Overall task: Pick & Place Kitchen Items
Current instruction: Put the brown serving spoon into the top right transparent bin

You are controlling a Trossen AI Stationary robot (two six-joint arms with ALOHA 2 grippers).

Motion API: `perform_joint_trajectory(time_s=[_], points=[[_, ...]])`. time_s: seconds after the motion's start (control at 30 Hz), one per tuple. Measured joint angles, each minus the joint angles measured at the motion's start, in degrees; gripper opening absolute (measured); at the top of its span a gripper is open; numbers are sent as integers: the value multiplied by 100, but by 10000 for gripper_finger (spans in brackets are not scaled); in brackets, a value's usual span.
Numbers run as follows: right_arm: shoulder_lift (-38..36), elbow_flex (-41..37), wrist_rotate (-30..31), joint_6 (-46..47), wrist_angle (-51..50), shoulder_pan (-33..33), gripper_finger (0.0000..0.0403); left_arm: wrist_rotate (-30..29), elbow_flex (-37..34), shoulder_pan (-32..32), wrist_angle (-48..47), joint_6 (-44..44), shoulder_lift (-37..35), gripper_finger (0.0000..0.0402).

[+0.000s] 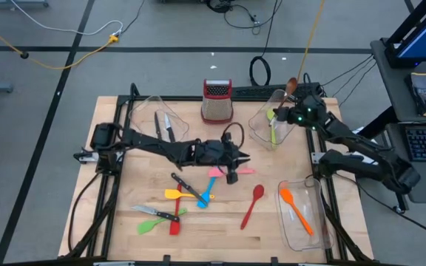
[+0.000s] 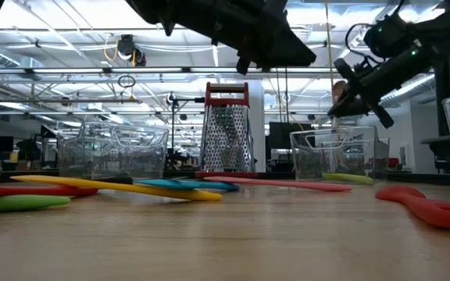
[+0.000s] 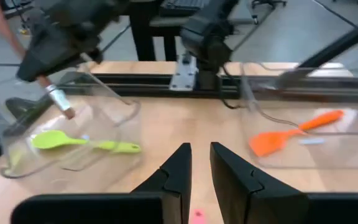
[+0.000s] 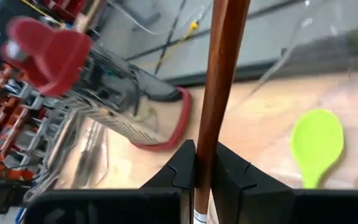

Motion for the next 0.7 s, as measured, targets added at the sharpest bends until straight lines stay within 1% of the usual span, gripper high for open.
perform_joint_trajectory(time_s=[0.07,0.17,0.33,0.53,0.7], points=[[209,0,-59,85,-59,-66,18,-1,0,-56,-26,3,0,63],[561,0,-305,116,-70,-149,18,-50,0,-92,-117,3,0,63],[1051,0,-436,190,-83,-177,18,-224,2,-172,-308,-22,-1,62],[1250,0,-456,304,-173,-198,18,-328,2,-265,-517,-16,-2,62],[1252,0,-461,306,-551,-198,19,-328,2,-282,-561,-21,-2,63]])
